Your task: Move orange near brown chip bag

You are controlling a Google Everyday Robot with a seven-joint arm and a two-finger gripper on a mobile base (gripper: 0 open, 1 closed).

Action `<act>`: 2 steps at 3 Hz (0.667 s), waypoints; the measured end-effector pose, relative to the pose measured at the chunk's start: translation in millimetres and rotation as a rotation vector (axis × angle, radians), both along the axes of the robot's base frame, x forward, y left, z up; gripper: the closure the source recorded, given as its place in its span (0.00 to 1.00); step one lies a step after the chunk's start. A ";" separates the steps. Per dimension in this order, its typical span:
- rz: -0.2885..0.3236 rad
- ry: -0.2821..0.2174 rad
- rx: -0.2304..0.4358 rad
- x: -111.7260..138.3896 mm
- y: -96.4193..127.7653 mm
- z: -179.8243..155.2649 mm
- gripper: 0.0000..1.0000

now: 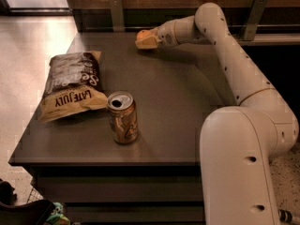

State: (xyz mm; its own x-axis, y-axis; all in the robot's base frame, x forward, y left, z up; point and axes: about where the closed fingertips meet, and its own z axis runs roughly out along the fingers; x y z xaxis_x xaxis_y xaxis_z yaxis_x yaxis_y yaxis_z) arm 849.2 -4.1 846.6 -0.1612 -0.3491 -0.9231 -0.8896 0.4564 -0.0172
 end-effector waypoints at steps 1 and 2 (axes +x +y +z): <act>-0.003 -0.004 -0.051 -12.7 -8.3 18.1 1.00; 0.001 -0.015 -0.112 -51.1 -24.2 57.7 1.00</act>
Offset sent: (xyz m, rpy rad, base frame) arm -0.0918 -0.0376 0.0883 -0.1622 -0.0159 0.0050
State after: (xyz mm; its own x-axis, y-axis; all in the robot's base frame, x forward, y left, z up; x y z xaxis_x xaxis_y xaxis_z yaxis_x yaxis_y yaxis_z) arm 798.2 -28.3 904.2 -0.1471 -0.4504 -0.8806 -0.8893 0.4499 -0.0816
